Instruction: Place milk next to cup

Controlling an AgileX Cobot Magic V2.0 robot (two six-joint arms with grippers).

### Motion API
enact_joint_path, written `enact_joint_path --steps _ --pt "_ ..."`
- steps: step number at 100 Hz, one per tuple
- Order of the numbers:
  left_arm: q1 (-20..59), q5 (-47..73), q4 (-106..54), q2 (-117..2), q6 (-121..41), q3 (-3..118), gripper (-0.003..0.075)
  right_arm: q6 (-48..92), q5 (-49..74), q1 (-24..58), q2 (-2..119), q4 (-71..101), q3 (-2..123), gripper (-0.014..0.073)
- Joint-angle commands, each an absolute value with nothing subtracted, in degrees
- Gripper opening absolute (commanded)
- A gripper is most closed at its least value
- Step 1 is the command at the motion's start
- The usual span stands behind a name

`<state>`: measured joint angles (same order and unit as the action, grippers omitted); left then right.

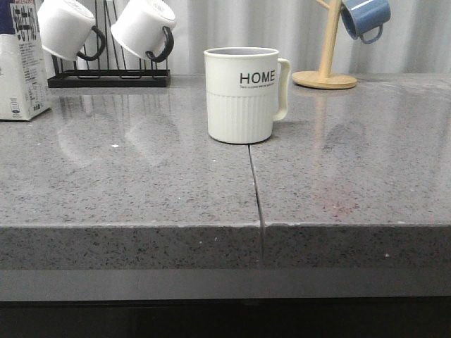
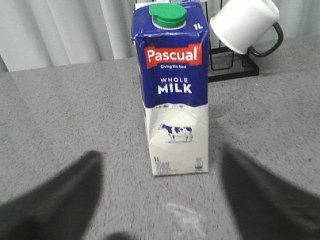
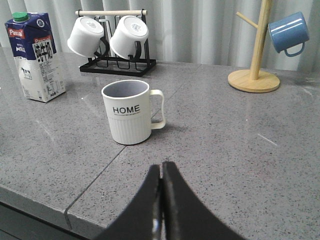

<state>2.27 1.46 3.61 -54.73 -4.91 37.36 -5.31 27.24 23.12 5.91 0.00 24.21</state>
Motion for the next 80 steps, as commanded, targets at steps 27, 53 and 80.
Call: enact_joint_path --steps 27,53,80 --pt "5.63 -20.69 2.84 -66.29 -4.04 39.46 0.0648 -4.78 22.87 23.02 6.51 0.00 25.66 -0.0066" --pt "7.04 -24.31 -2.16 -72.46 -4.04 42.30 0.0648 -4.78 22.87 23.02 6.51 0.00 25.66 -0.0066" --pt "7.04 -24.19 -4.76 -77.98 -4.04 47.46 0.0648 -4.78 22.81 23.02 6.51 0.00 25.66 -0.0066"
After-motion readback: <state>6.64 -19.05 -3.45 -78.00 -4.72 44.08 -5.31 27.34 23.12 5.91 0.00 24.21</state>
